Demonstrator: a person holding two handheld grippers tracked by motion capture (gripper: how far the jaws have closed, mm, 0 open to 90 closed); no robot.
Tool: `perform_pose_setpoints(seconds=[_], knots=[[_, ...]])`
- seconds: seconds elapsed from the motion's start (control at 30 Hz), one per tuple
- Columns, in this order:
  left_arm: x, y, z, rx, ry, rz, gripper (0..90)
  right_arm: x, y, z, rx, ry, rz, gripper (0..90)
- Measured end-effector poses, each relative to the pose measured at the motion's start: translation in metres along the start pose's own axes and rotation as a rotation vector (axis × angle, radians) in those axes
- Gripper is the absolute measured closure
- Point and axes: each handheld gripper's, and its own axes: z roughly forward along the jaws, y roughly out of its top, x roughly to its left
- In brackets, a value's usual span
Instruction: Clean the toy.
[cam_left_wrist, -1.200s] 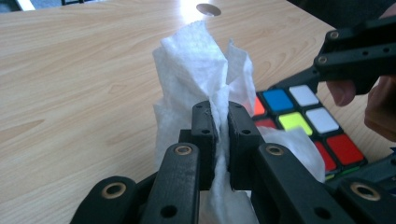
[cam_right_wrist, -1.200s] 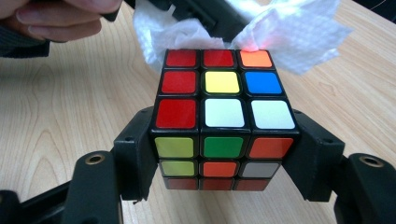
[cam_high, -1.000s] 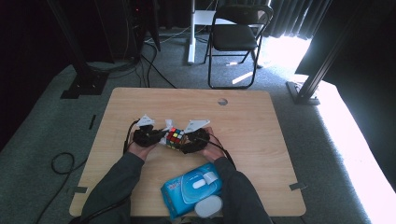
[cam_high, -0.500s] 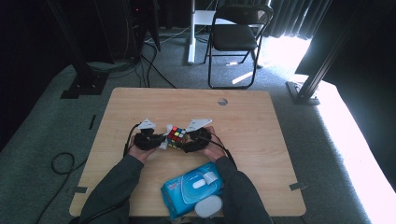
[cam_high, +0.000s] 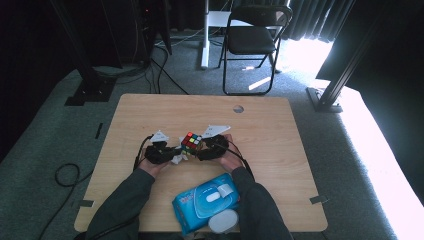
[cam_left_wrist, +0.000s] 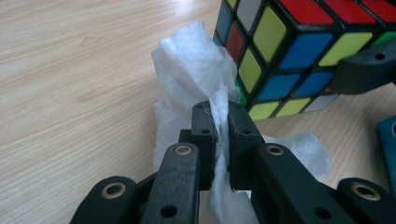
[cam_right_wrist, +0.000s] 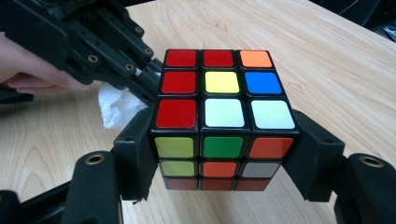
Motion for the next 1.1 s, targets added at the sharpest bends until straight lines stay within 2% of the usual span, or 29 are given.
perform_pose_setpoints(seconds=[0.53,0.87,1.1], knots=[[-0.004,-0.007,0.005,0.017,0.01,0.013,83.8,-0.001,0.001,0.002,-0.013,-0.031,0.03,34.3],[-0.012,-0.006,0.008,0.028,0.001,0.057,83.8,0.001,0.004,0.004,-0.012,-0.039,0.026,34.3],[-0.023,-0.005,0.013,0.035,-0.001,0.105,83.9,0.001,0.004,0.006,-0.008,-0.036,0.03,34.3]])
